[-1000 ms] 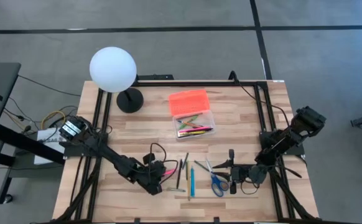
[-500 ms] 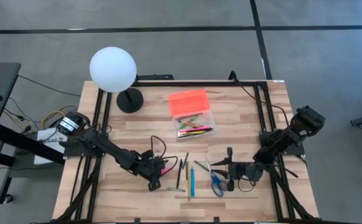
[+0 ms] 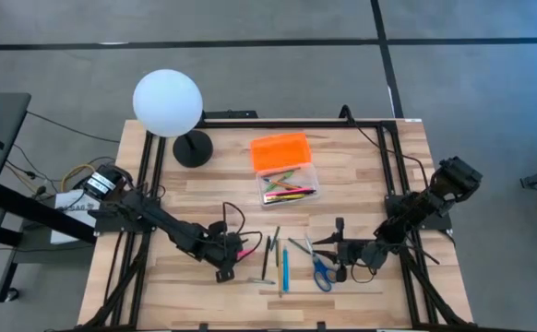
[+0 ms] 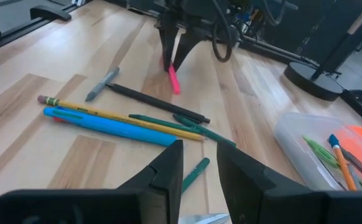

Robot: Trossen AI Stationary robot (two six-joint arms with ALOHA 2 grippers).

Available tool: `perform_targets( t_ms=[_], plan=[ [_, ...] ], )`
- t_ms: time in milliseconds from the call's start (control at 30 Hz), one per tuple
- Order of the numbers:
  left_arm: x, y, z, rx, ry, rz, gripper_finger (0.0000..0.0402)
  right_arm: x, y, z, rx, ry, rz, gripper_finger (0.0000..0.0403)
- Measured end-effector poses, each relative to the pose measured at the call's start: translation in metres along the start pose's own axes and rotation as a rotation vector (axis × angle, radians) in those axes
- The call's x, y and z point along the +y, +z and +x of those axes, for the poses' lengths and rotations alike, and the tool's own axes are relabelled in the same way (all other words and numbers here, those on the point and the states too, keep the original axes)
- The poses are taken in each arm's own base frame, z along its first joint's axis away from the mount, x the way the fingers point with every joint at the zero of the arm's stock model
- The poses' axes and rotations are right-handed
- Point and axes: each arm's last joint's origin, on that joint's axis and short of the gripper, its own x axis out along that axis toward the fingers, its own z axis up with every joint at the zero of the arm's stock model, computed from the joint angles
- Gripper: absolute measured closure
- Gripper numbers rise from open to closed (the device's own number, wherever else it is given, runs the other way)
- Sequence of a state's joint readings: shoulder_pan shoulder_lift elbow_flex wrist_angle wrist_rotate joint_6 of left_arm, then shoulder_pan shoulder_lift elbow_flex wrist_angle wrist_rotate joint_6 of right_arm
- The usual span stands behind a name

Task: Pick & place school supplies into a supply box
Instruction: Put the pink pen into the orange supply box

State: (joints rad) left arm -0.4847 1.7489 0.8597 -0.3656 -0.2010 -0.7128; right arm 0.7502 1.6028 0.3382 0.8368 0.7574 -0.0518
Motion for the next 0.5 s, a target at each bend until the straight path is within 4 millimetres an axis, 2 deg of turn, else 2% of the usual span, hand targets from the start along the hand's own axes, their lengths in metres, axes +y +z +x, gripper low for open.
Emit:
perform_targets(
  t_ms=[367, 500],
  plan=[
    [0.007, 0.001, -0.010, -0.077, 0.099, 0.001, 0.0361, 0.000, -0.001, 0.000, 0.012, 0.002, -0.011, 0.0311],
    [0.013, 0.010, -0.011, -0.122, 0.172, -0.019, 0.0361, 0.000, -0.001, 0.000, 0.011, 0.001, -0.010, 0.0311]
  ],
)
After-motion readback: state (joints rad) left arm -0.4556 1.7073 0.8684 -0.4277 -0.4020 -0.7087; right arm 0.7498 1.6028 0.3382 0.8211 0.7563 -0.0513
